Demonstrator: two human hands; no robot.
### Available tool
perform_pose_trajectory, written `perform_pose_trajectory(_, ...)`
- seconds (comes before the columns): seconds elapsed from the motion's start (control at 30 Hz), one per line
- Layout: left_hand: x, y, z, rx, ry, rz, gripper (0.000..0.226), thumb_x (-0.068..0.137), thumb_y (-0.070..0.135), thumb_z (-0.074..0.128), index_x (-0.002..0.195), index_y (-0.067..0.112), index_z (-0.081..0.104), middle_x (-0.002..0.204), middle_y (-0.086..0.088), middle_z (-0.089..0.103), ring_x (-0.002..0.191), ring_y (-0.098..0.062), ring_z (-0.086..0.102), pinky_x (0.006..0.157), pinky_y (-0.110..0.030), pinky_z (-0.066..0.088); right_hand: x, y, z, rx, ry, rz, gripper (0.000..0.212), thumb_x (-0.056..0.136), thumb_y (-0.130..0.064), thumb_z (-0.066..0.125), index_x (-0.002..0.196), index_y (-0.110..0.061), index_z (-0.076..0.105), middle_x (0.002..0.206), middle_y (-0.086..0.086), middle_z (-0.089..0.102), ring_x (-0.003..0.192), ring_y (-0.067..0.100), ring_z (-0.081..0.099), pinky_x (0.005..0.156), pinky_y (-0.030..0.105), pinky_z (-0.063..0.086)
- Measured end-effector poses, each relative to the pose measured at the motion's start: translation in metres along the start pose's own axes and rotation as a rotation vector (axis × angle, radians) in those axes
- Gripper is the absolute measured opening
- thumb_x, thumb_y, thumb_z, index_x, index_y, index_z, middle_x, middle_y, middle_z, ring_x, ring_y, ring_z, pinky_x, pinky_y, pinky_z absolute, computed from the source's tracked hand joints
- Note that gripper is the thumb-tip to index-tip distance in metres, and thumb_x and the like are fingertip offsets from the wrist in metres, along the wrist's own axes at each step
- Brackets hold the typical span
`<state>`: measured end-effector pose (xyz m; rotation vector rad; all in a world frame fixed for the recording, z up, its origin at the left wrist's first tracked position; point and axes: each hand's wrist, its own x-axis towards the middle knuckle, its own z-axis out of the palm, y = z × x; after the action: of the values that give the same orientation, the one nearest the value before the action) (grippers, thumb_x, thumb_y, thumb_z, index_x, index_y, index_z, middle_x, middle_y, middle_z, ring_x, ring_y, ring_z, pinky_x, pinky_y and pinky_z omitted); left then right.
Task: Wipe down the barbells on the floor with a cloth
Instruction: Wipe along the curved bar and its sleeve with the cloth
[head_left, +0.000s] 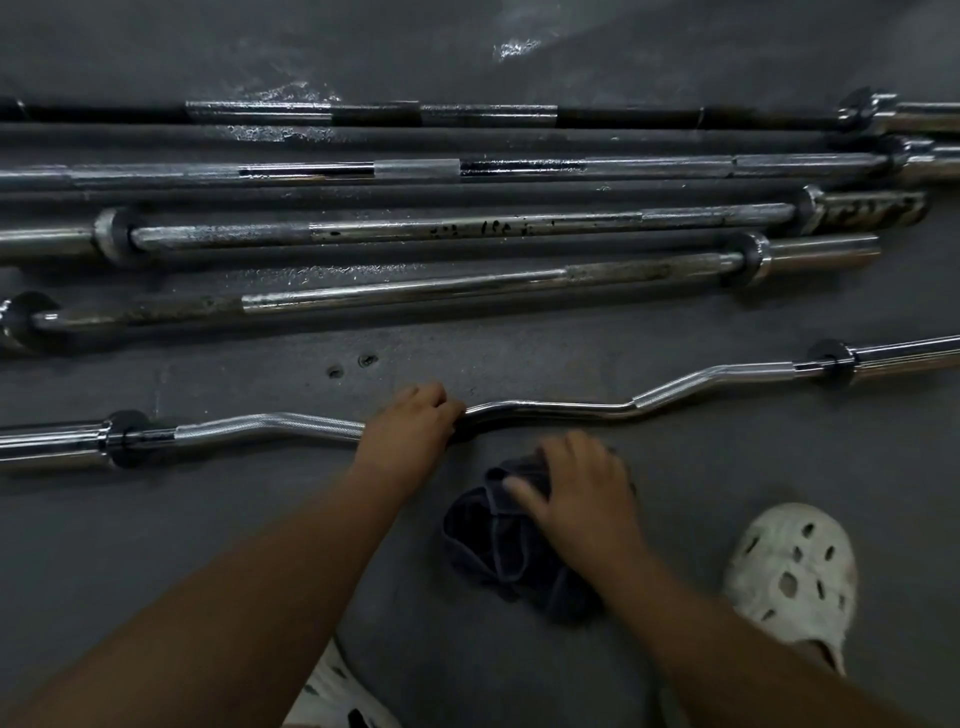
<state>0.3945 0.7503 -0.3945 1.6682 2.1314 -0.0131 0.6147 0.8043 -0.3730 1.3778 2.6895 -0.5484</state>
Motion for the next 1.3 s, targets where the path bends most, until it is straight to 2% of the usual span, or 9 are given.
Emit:
perform_pose_trajectory(0.1,-0.004,0.008,0.001,0.017,0.003,-0.039,0.026,0.095,0.030,0.055,0.120,0.024,0.058,0.115,-0.002,0.051,0.107,-0.027,0.050,0.070,-0.039,0.051,-0.033,-0.017,0.016,-0.069,-0.210,0.034,0.079,0.068,-0.080,0.050,0.132,-0.034,0.053,0.128,0.009,0.057,0.111,0.032,0.056,0.088,0.049,0.050)
perform_pose_trajectory(0.17,-0.011,0.019,-0.002,0.008,0.009,-0.088,0.029,0.094,0.027,0.056,0.123,0.021,0.055,0.118,-0.004,0.053,0.108,-0.028,0.052,0.074,-0.041,0.051,-0.041,-0.021,0.021,-0.135,-0.254,0.019,0.083,0.069,-0.067,0.063,0.142,-0.037,0.041,0.143,0.014,0.048,0.120,0.038,0.052,0.091,0.054,0.050)
perform_pose_trajectory(0.27,-0.027,0.039,-0.004,-0.001,-0.028,-0.145,0.045,0.090,0.018,0.054,0.135,0.018,0.047,0.130,-0.007,0.052,0.112,-0.031,0.053,0.088,-0.043,0.050,-0.037,-0.019,0.013,-0.077,-0.327,0.065,0.067,0.088,-0.036,0.061,0.148,-0.036,0.031,0.153,0.010,0.029,0.130,0.036,0.038,0.098,0.048,0.046)
perform_pose_trajectory(0.37,-0.047,0.056,-0.012,-0.021,-0.105,-0.145,0.065,0.090,0.020,0.052,0.151,0.016,0.032,0.152,-0.007,0.036,0.131,-0.030,0.043,0.105,-0.041,0.041,-0.031,-0.013,-0.004,-0.009,-0.342,0.079,0.050,0.092,-0.019,0.053,0.141,-0.030,0.042,0.144,0.007,0.037,0.123,0.032,0.042,0.093,0.042,0.049)
perform_pose_trajectory(0.7,-0.059,0.123,-0.031,-0.011,-0.064,-0.037,0.063,0.089,0.022,0.050,0.149,0.019,0.034,0.155,-0.006,0.032,0.134,-0.029,0.040,0.109,-0.037,0.037,-0.025,0.035,-0.045,0.210,-0.034,0.282,0.041,0.082,-0.035,0.063,0.119,-0.020,0.057,0.122,0.009,0.050,0.114,0.032,0.048,0.095,0.043,0.046)
perform_pose_trajectory(0.8,-0.044,0.135,-0.028,-0.020,-0.078,0.000,0.063,0.089,0.026,0.052,0.149,0.019,0.034,0.153,-0.006,0.034,0.133,-0.029,0.041,0.108,-0.037,0.037,-0.014,0.047,-0.045,0.328,0.000,0.337,0.033,0.086,-0.026,0.060,0.117,-0.017,0.052,0.118,0.015,0.056,0.109,0.036,0.054,0.089,0.041,0.047)
perform_pose_trajectory(0.93,-0.009,0.142,-0.020,-0.009,-0.121,0.052,0.072,0.084,0.027,0.055,0.151,0.021,0.030,0.152,-0.005,0.037,0.134,-0.029,0.041,0.106,-0.039,0.039,0.000,0.061,-0.048,0.378,0.077,0.390,0.049,0.090,-0.012,0.050,0.137,-0.026,0.045,0.131,0.012,0.050,0.104,0.038,0.059,0.088,0.044,0.050)
perform_pose_trajectory(1.07,0.029,0.157,-0.007,-0.053,-0.151,0.141,0.083,0.082,0.030,0.057,0.156,0.018,0.022,0.157,-0.005,0.032,0.137,-0.026,0.038,0.110,-0.038,0.035,0.019,0.092,-0.047,0.396,0.207,0.425,0.035,0.084,-0.006,0.051,0.113,-0.022,0.064,0.125,0.007,0.047,0.092,0.034,0.060,0.085,0.044,0.051)
perform_pose_trajectory(1.3,0.058,0.175,0.010,-0.112,-0.126,0.202,0.096,0.081,0.033,0.058,0.158,0.016,0.003,0.161,-0.010,0.023,0.143,-0.026,0.030,0.116,-0.040,0.028,0.073,0.157,-0.066,0.603,0.634,0.746,0.032,0.082,0.002,0.059,0.111,-0.009,0.066,0.125,0.018,0.047,0.108,0.029,0.055,0.098,0.014,0.033)
